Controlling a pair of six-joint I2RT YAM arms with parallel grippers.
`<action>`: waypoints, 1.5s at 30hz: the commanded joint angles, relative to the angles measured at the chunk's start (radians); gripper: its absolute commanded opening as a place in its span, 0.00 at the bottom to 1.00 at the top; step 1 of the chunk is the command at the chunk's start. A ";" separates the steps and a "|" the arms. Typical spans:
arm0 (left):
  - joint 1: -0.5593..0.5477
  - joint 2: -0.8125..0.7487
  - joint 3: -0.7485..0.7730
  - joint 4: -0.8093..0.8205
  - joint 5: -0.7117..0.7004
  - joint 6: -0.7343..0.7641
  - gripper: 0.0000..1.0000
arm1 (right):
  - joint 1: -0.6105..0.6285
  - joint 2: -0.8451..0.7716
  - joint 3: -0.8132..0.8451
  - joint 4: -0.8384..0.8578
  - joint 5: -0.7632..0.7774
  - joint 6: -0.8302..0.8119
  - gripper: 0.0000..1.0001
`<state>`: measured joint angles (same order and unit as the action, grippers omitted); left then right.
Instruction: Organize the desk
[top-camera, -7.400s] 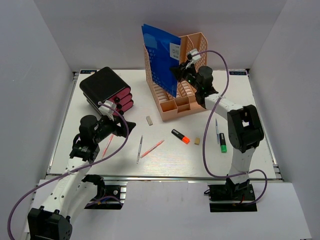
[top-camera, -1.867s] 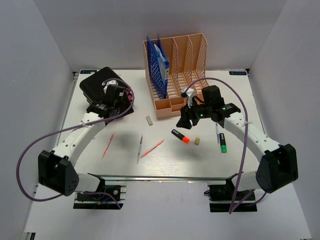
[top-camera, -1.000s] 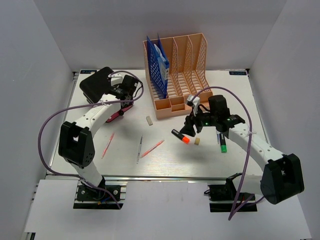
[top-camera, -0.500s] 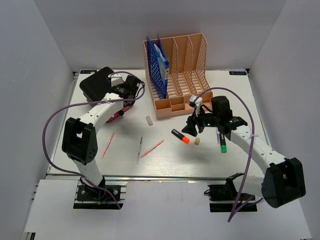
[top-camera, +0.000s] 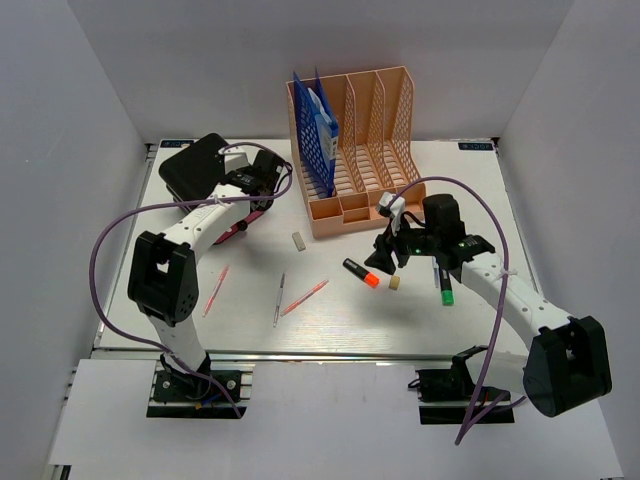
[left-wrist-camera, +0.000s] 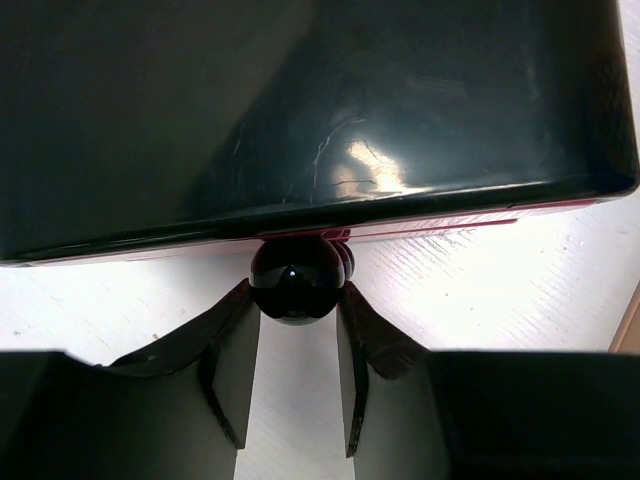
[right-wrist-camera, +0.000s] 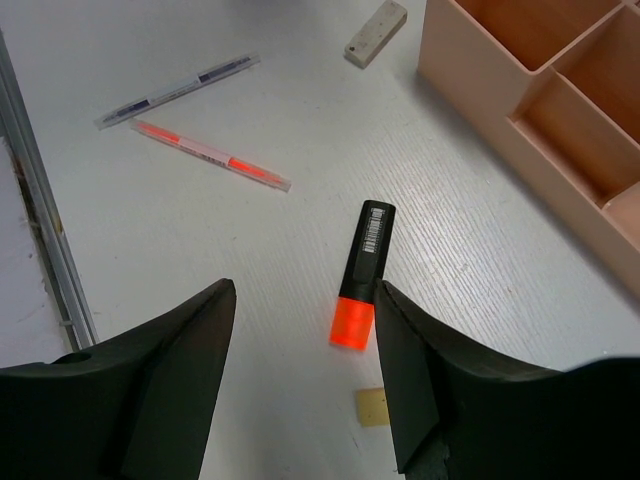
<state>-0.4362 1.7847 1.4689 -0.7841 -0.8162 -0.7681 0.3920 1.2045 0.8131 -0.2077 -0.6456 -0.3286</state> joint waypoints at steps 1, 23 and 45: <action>-0.006 -0.038 0.010 0.040 -0.037 -0.020 0.23 | -0.008 -0.026 -0.003 0.025 0.000 -0.021 0.63; -0.208 -0.243 -0.266 0.140 0.126 -0.082 0.09 | -0.028 -0.028 -0.005 0.025 -0.005 -0.029 0.63; -0.233 -0.743 -0.631 0.379 0.805 0.423 0.13 | -0.064 -0.049 -0.014 -0.004 -0.066 -0.099 0.21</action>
<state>-0.6872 1.0924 0.8753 -0.4622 -0.2779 -0.5098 0.3393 1.1835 0.8024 -0.2096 -0.6701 -0.3882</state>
